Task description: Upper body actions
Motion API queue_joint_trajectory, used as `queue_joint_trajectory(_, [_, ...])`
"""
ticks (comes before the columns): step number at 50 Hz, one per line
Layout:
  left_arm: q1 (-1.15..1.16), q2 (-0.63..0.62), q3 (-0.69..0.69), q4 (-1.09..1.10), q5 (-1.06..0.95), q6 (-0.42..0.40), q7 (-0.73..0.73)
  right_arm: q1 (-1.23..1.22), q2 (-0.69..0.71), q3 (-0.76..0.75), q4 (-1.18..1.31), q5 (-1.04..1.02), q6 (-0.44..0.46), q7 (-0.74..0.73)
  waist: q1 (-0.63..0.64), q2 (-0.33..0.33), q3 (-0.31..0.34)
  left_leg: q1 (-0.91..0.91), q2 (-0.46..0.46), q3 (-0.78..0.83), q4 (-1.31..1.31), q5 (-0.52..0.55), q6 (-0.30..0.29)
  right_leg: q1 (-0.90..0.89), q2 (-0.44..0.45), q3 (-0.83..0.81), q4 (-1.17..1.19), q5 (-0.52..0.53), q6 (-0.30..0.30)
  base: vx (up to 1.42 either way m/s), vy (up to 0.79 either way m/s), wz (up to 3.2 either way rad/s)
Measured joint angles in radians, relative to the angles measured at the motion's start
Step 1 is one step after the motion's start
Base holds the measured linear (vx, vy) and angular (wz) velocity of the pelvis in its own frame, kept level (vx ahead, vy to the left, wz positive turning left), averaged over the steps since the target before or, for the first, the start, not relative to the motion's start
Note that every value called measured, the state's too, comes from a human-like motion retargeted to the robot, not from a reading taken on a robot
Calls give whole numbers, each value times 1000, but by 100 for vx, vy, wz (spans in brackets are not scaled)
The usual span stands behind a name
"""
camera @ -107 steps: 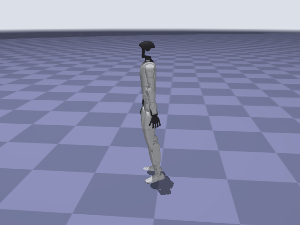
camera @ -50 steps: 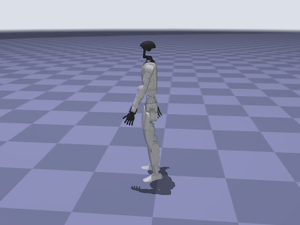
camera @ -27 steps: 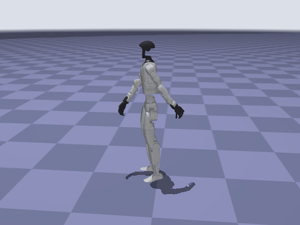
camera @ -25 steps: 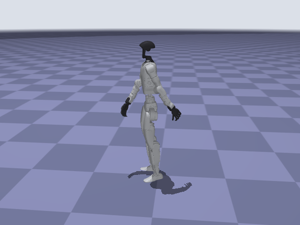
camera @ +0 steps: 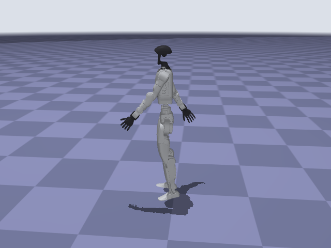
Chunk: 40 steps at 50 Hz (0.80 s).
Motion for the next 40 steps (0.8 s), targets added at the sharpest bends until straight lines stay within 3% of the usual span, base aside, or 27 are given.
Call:
queue_joint_trajectory(5, [159, -9, 8, 92, -3, 24, -32, -132, 38, 116, 0, 20, 14, 49, 28, 11, -11, 7, -2, -1, -7, -1, 3, -2, 4, 3, 2, -1, -2, 0, 0, 0])
queue_joint_trajectory(10, [373, 22, 32, 275, 21, 108, -49, -387, 97, 355, 0, -51, 0, 87, 62, 11, -14, 25, -7, -4, -19, 0, 5, -7, 6, 19, 10, 2, -3, 0, 0, 0])
queue_joint_trajectory(15, [693, 57, 99, 345, 37, 174, -62, -669, 203, 428, -94, -185, -138, 222, 51, 7, -11, 29, -7, -11, -20, -1, 0, -15, 8, 42, 15, 3, -2, 0, 0, 0])
queue_joint_trajectory(19, [927, 57, 154, 345, 51, 220, -95, -792, 280, 438, -279, -128, -234, 319, 39, 17, -7, 26, -1, -8, -21, -2, -3, -28, 14, 58, 20, 3, -2, 0, 0, 0])
queue_joint_trajectory(24, [1074, 46, 223, 345, 78, 238, -86, -889, 326, 442, -351, -54, -313, 337, 60, 25, -9, 25, 6, 9, -25, -5, -7, -48, 20, 81, 25, 10, 0, -2, 1, -12])
queue_joint_trajectory(32, [904, 42, 193, 345, -81, 247, -40, -783, 298, 453, -282, -128, -309, 295, 59, 5, -21, 7, -2, -5, -21, 1, -4, -53, 9, 70, 24, 9, 2, 0, 0, 0])
queue_joint_trajectory(36, [647, 33, 134, 345, -177, 212, 3, -628, 232, 395, -133, -214, -251, 164, 62, -4, -38, -13, -4, -8, -16, 4, 0, -54, -1, 44, 21, 8, 8, 0, 0, 0])
queue_joint_trajectory(40, [418, 14, 97, 320, -148, 174, -28, -474, 154, 326, 0, -257, -162, 69, 50, -10, -31, -12, -10, -24, -15, 10, 7, -28, -4, 7, 9, 6, 10, 0, 1, 25])
